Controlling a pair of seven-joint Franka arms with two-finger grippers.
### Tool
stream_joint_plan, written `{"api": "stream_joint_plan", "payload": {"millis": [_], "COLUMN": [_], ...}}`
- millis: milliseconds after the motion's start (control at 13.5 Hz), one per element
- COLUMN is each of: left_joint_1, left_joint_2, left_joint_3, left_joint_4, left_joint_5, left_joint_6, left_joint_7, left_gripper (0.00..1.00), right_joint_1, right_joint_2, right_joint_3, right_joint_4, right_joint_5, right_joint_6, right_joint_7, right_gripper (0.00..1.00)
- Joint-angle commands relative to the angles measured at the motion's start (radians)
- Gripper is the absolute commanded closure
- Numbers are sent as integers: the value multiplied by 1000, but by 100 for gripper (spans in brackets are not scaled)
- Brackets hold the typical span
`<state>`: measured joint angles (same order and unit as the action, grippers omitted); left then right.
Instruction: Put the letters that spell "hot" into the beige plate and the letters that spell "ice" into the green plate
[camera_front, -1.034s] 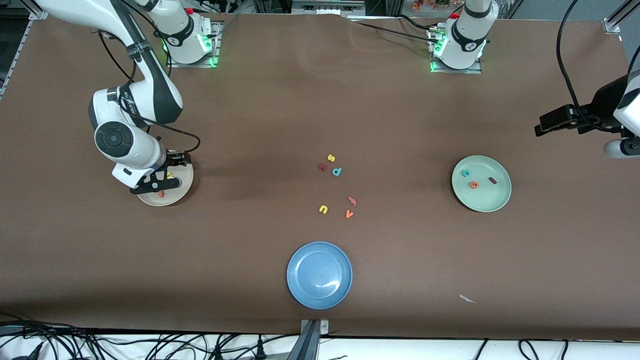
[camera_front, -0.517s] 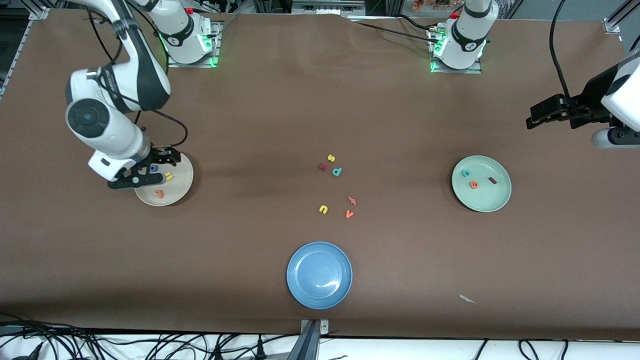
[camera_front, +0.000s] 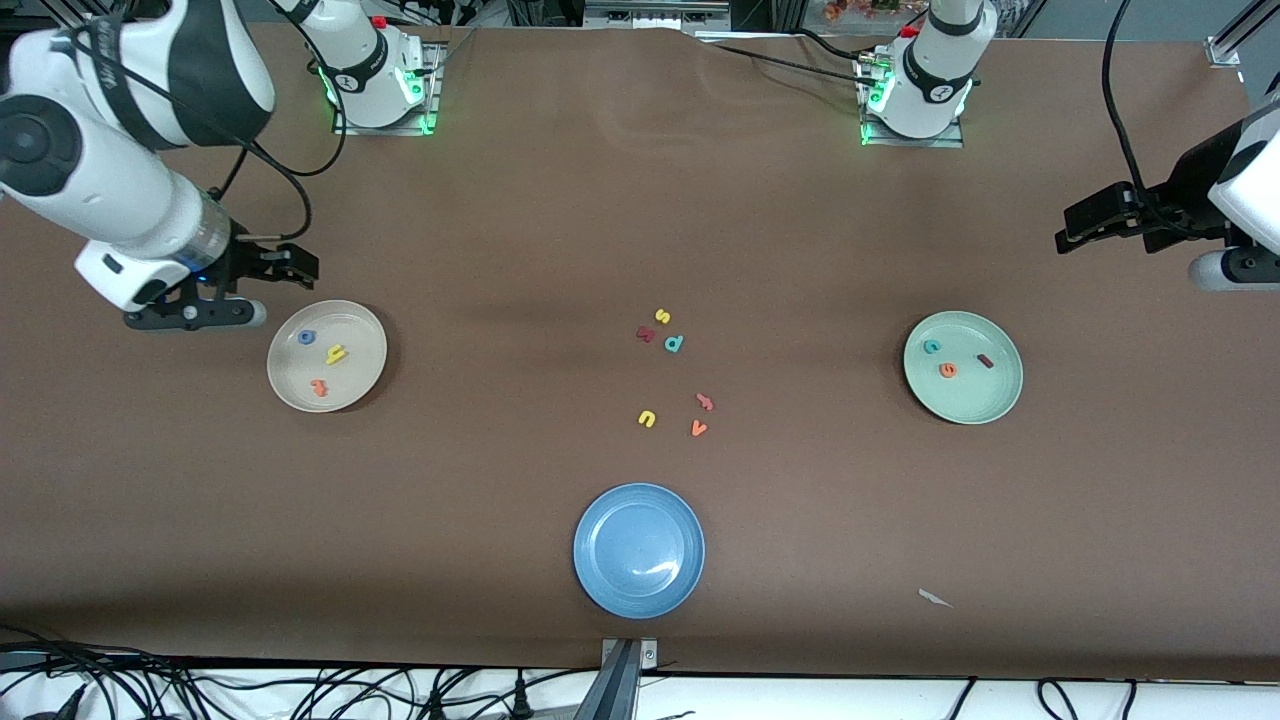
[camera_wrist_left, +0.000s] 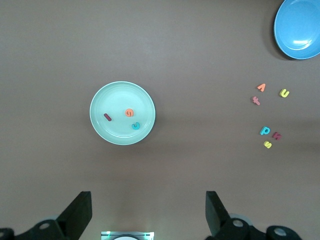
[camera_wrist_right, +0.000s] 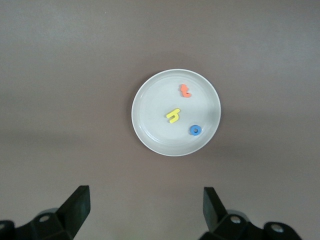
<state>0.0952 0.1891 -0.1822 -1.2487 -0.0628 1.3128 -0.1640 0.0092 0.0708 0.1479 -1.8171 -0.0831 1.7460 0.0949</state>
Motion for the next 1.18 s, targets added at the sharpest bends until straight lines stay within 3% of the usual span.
{"api": "stream_joint_plan", "payload": {"millis": [0, 443, 591, 960, 1108], "left_joint_1": [1, -2, -3, -3, -3], "left_joint_2": [-3, -2, 3, 62, 78], "left_joint_3": [4, 3, 4, 13, 10], "left_joint_4": [12, 12, 12, 5, 0], "left_joint_5": [-8, -11, -12, -9, 44], "left_joint_6": [-20, -20, -15, -14, 51], "left_joint_7": [15, 15, 15, -23, -25], "left_gripper": [0, 0, 0, 0, 0], "right_joint_1": [32, 46, 104, 100, 106], "right_joint_2": [12, 32, 35, 38, 43], "right_joint_3": [-47, -76, -138, -140, -139], "right_joint_4": [44, 107, 119, 120, 124], "right_joint_5": [20, 16, 19, 20, 20], "right_joint_6": [-42, -91, -105, -105, -105], "right_joint_7": [-67, -139, -142, -156, -155], "right_gripper": [0, 0, 0, 0, 0]}}
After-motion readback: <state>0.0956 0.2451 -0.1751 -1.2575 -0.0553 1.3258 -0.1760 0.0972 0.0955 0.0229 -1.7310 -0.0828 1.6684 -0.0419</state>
